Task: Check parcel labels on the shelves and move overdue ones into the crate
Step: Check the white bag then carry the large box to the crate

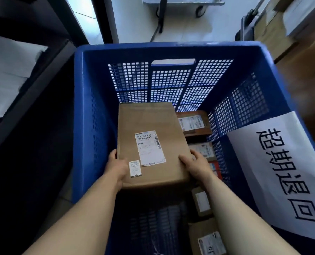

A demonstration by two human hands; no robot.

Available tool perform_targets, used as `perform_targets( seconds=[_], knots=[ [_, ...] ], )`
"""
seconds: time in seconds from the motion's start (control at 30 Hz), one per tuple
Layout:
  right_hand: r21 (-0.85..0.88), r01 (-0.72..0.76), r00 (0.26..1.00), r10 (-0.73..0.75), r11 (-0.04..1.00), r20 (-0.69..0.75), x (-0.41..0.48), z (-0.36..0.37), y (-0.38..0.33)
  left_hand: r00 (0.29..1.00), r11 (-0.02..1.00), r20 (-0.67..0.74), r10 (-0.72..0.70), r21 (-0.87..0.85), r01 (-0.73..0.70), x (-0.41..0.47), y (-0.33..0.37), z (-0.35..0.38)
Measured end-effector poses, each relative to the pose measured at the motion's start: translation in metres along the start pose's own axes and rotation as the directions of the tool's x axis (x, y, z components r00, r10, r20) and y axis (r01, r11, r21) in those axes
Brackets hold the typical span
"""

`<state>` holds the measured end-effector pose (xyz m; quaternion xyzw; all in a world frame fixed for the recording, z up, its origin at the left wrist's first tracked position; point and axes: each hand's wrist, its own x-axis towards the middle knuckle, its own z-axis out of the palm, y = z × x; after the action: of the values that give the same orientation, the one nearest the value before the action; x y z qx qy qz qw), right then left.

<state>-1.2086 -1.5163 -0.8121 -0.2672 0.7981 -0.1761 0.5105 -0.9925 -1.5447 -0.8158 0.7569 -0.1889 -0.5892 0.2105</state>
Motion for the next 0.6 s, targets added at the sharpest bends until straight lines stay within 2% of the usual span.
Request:
perform_targets(
  seconds=[0.2,0.4,0.6],
  knots=[
    [0.052,0.054,0.999,-0.054,0.997,-0.008,0.029,0.018,0.014,0.998,0.998,-0.043,-0.043,-0.044,0.041,0.023,-0.013,0.009],
    [0.061,0.015,1.0,-0.015,0.998,-0.004,0.047,0.032,0.024,0.99,0.997,-0.137,-0.034,-0.075,0.024,0.05,-0.031,0.015],
    [0.033,-0.038,0.998,0.04,0.999,-0.048,0.062,0.04,0.033,0.98,0.999,-0.194,0.033,0.046,-0.024,0.063,-0.048,0.022]
  ],
)
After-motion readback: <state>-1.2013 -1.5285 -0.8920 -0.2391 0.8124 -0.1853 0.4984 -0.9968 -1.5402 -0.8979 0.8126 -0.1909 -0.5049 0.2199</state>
